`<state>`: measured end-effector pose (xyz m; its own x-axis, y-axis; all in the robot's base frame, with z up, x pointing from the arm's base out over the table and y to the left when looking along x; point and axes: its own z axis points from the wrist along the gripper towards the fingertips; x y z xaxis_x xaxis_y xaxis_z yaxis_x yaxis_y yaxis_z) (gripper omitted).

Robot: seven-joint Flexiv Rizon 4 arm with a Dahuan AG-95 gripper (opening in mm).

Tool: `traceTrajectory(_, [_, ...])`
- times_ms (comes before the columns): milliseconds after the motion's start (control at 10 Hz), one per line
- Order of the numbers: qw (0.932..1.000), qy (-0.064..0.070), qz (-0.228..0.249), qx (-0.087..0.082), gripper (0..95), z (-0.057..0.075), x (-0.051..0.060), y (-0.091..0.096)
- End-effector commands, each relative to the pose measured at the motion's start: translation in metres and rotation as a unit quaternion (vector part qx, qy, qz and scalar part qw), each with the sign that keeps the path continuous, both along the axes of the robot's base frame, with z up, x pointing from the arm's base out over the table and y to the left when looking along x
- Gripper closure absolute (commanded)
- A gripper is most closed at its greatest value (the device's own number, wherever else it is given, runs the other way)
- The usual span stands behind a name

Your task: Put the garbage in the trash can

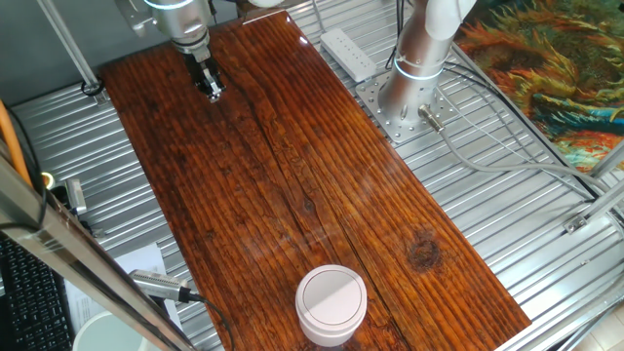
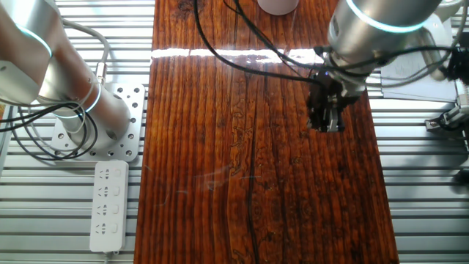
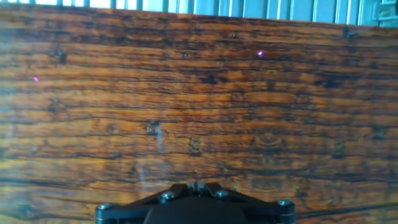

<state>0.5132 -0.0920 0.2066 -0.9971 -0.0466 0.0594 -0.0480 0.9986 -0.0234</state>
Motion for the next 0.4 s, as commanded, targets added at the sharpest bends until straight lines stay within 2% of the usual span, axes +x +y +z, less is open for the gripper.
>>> traceTrajectory(100, [0.9997,0.0,0.007,0.023,95.0,0.0002,0.0001,0.0])
traceTrajectory(400, [0.9997,0.003,0.01,0.024,95.0,0.0,0.0001,0.0])
